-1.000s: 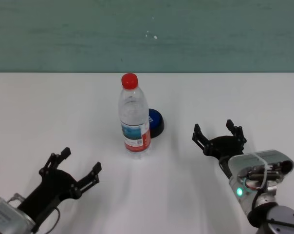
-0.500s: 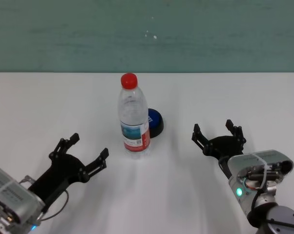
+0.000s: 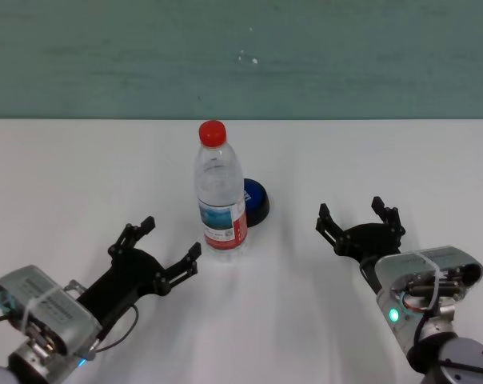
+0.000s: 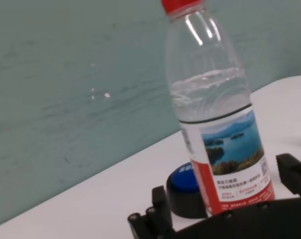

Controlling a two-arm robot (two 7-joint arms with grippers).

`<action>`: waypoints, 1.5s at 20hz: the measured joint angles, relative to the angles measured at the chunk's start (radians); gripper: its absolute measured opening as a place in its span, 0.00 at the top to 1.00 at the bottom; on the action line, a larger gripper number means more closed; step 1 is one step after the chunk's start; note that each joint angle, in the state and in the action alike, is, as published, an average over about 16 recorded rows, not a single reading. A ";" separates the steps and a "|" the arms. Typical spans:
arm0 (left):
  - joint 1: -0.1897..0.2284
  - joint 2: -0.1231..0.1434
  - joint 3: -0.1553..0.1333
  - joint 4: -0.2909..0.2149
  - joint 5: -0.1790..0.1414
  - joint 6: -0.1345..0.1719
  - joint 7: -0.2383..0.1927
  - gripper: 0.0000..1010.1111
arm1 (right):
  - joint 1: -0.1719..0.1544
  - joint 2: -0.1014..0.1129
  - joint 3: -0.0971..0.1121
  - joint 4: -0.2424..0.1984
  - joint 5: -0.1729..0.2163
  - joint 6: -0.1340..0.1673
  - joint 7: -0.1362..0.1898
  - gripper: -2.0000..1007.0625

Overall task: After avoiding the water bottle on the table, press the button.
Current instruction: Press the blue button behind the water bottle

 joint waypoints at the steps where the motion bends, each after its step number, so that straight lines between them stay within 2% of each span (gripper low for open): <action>1: -0.007 -0.002 0.005 0.007 0.004 -0.001 0.001 0.01 | 0.000 0.000 0.000 0.000 0.000 0.000 0.000 0.00; 6: -0.031 -0.009 0.025 0.035 0.022 -0.008 0.008 0.01 | 0.000 0.000 0.000 0.000 0.000 0.000 0.000 0.00; 13: -0.050 -0.018 0.036 0.058 0.039 -0.015 0.022 0.01 | 0.000 0.000 0.000 0.000 0.000 0.000 0.000 0.00; 30: -0.047 -0.019 0.036 0.057 0.045 -0.017 0.029 0.01 | 0.000 0.000 0.000 0.000 0.000 0.000 0.000 0.00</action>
